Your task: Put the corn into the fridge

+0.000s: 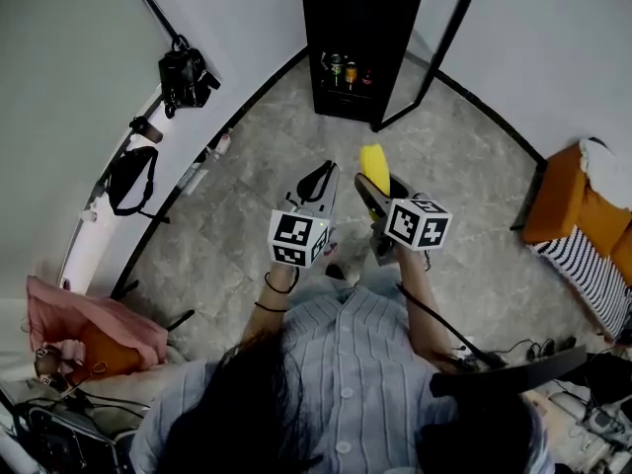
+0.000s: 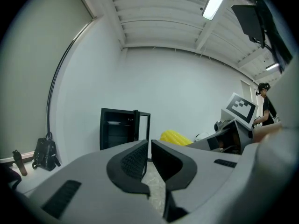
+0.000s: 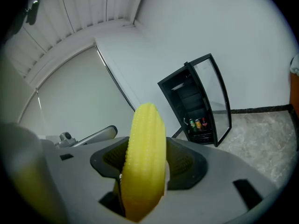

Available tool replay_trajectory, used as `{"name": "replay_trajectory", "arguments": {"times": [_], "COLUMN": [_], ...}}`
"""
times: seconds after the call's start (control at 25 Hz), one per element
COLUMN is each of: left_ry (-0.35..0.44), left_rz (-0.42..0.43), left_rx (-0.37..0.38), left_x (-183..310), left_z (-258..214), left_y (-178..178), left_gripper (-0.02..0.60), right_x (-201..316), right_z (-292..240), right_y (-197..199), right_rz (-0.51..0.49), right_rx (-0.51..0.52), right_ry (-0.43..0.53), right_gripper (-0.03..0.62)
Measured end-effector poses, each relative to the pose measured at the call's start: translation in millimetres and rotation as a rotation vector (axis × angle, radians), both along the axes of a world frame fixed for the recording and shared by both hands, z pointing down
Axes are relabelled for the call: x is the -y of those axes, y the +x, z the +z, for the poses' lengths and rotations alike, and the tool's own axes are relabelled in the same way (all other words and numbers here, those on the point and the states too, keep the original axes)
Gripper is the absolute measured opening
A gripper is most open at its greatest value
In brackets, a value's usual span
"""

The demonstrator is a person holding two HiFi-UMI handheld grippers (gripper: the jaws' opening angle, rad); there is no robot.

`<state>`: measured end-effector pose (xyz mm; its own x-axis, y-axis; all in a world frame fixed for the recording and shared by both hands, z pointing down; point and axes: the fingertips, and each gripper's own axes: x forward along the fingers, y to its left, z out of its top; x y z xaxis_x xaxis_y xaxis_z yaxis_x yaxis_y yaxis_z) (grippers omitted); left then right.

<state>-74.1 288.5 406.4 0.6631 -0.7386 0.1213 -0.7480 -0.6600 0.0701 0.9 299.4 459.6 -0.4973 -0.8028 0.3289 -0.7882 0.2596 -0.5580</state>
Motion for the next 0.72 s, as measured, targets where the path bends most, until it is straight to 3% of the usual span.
{"name": "replay_trajectory", "arguments": {"times": [0.44,0.72], "left_ry": [-0.053,-0.082], "left_rz": [0.022,0.016], "left_rx": [-0.019,-0.047], "left_x": [2.9,37.2], "left_z": [22.9,28.1], "left_y": [6.8,15.3], "left_gripper": [0.02,0.02], "right_x": [-3.7,26.9], "right_z": [16.9,24.9], "right_y": [5.1,8.7], "right_rz": [-0.002,-0.021], "right_rx": [-0.027,-0.033], "right_ry": [-0.036,-0.056], "right_gripper": [0.245,0.245]}}
